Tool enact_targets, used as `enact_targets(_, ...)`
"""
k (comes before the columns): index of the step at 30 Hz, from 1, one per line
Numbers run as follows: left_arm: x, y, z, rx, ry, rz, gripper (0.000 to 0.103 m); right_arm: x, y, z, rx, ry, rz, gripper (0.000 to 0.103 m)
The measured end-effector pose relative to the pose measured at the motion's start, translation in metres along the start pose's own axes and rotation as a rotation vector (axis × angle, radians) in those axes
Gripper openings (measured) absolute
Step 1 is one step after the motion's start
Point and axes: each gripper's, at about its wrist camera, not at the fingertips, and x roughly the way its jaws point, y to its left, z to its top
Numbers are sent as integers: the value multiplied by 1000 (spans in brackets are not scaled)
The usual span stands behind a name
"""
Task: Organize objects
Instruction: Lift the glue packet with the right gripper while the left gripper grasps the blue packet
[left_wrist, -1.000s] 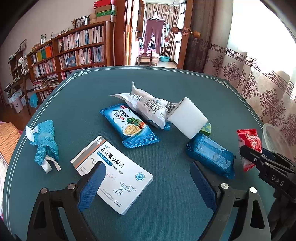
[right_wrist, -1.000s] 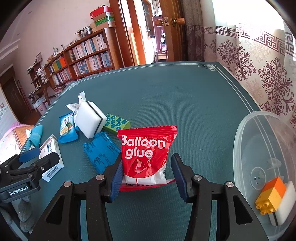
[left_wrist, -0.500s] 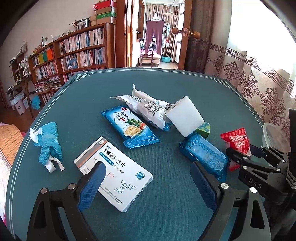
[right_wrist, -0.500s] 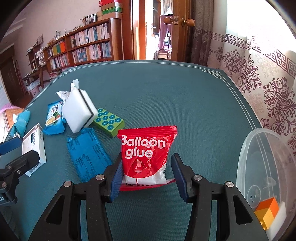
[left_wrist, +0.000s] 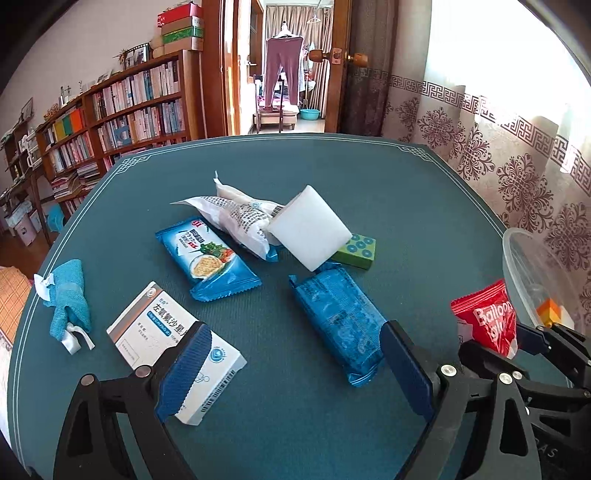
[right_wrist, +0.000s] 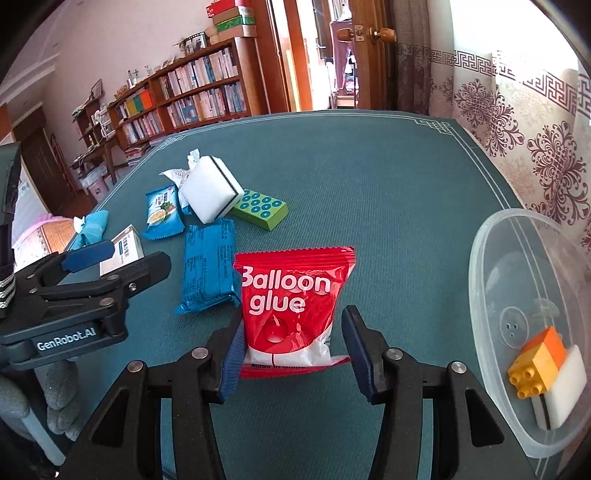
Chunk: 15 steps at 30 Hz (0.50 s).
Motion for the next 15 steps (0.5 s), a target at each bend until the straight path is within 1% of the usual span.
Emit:
enact_targets(5, 12, -16, 4, 12, 31, -22, 95, -23, -11, -8, 15, -30, -17, 52)
enact_targets(13, 32, -25, 7, -24, 90, -28, 94, -49, -27, -17, 45, -81, -20, 52)
enact_targets(15, 38, -26, 8, -35, 105, -22, 90, -54, -29, -17, 49, -93, -23, 52)
